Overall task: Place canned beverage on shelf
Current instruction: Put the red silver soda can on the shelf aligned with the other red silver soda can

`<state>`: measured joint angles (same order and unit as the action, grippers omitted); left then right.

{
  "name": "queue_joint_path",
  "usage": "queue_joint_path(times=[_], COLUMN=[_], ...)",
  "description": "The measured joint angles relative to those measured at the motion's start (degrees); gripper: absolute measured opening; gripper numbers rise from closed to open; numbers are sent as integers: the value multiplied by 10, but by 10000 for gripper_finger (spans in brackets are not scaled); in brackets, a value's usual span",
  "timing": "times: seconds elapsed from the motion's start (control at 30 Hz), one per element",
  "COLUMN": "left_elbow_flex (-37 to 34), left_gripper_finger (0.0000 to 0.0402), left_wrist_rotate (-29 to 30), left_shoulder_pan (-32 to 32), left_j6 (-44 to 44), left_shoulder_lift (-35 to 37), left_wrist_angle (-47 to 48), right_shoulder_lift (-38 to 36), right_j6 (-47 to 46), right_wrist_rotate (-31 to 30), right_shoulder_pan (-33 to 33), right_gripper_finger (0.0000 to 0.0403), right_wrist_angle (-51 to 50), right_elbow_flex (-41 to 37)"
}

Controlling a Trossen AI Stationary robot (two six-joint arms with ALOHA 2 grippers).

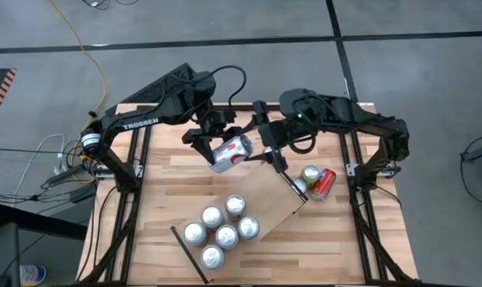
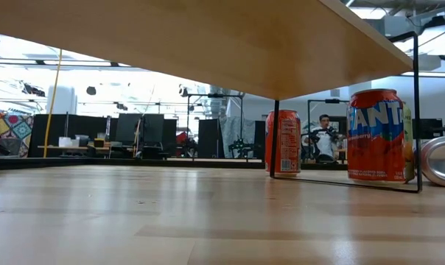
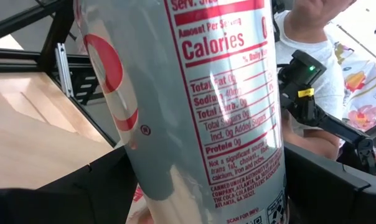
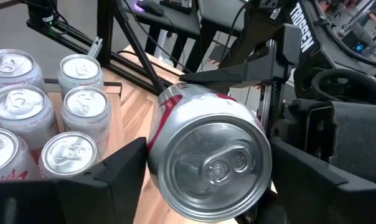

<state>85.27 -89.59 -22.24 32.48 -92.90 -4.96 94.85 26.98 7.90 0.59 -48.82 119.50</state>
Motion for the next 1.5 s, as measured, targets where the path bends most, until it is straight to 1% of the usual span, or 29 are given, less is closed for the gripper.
queue_joint_path(times=[0.13,0.23,0.37,0.5,0.67,0.73,0.87,0.97,1.1,1.23,1.5], left_elbow_flex=[0,0,0,0,0,0,0,0,0,0,0], left_gripper_finger=[332,332,332,332,332,332,332,332,331,331,332], left_wrist_rotate=[0,2,3,1,0,1,5,1,1,6,15], left_shoulder_pan=[1,1,1,1,5,5,7,7,8,7,0], left_j6=[1,2,8,9,16,17,26,41,45,45,41], left_shoulder_lift=[0,0,0,0,0,0,1,1,0,0,0], left_wrist_angle=[0,0,-1,-1,-2,-2,-3,-1,3,2,-1], right_shoulder_lift=[0,0,0,0,0,0,0,7,10,12,7], right_j6=[0,2,2,2,-3,1,1,3,8,9,8], right_wrist_rotate=[0,13,19,21,35,37,60,67,81,83,73], right_shoulder_pan=[-6,-6,-5,-5,3,3,4,4,4,4,3], right_gripper_finger=[272,249,232,235,270,274,268,262,247,232,231], right_wrist_angle=[0,0,-1,1,6,6,7,10,5,5,-2], right_elbow_flex=[0,0,0,0,0,0,0,1,1,1,1])
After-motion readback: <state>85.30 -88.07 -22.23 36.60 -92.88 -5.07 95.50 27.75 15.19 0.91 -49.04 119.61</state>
